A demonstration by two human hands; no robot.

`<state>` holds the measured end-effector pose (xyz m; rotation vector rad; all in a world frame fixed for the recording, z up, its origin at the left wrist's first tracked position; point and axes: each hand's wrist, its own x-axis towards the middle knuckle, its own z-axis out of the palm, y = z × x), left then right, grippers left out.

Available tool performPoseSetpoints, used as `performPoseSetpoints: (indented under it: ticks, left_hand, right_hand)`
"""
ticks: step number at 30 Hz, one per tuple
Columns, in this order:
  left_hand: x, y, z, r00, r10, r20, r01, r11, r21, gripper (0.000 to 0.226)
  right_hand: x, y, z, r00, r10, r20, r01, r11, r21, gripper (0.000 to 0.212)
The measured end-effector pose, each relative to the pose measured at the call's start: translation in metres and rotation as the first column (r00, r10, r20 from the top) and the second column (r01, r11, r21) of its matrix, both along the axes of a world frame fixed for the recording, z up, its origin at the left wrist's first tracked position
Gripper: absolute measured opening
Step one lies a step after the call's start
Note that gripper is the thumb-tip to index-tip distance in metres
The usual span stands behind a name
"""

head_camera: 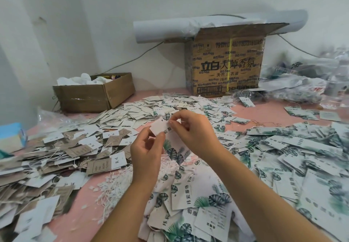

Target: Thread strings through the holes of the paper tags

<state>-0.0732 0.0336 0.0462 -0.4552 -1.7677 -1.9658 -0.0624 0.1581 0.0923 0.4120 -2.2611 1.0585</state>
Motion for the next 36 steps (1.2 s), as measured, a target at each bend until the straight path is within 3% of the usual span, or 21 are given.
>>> performPoseSetpoints:
  ticks: [7,11,14,19,22,33,36]
  left_hand:
    - [0.007,0.004,0.018,0.997,-0.051,-0.051,0.049,0.998,-0.024,0.013]
    - [0.013,0.008,0.027,0.995,-0.079,-0.065,0.075,0.996,-0.056,0.035]
    - [0.015,0.01,0.027,0.996,-0.083,-0.041,0.08,0.995,-0.061,0.033]
    - [0.014,0.013,0.018,0.997,-0.08,0.018,0.081,0.995,-0.056,0.022]
    - [0.013,0.013,0.013,0.995,-0.083,0.051,0.087,0.994,-0.069,0.03]
    - [0.012,0.014,0.013,0.995,-0.07,0.072,0.075,0.996,-0.055,0.025]
    - [0.011,0.012,0.013,0.994,-0.07,0.082,0.074,0.996,-0.047,0.022]
  right_hand:
    - [0.006,0.003,0.013,0.989,-0.07,-0.128,0.077,0.996,0.048,0.01]
    - [0.008,0.003,0.016,0.983,-0.097,-0.154,0.104,0.994,0.041,0.01]
    - [0.008,0.004,0.017,0.981,-0.106,-0.162,0.122,0.988,0.094,0.011]
    - [0.005,0.005,0.019,0.99,-0.126,-0.066,0.138,0.96,0.242,0.015]
    - [0.005,0.007,0.019,0.994,-0.108,-0.016,0.108,0.95,0.294,0.015]
    - [0.0,0.008,0.014,0.983,-0.181,0.026,0.162,0.927,0.338,0.017]
    - [0.0,0.007,0.013,0.987,-0.155,0.038,0.138,0.949,0.283,0.016]
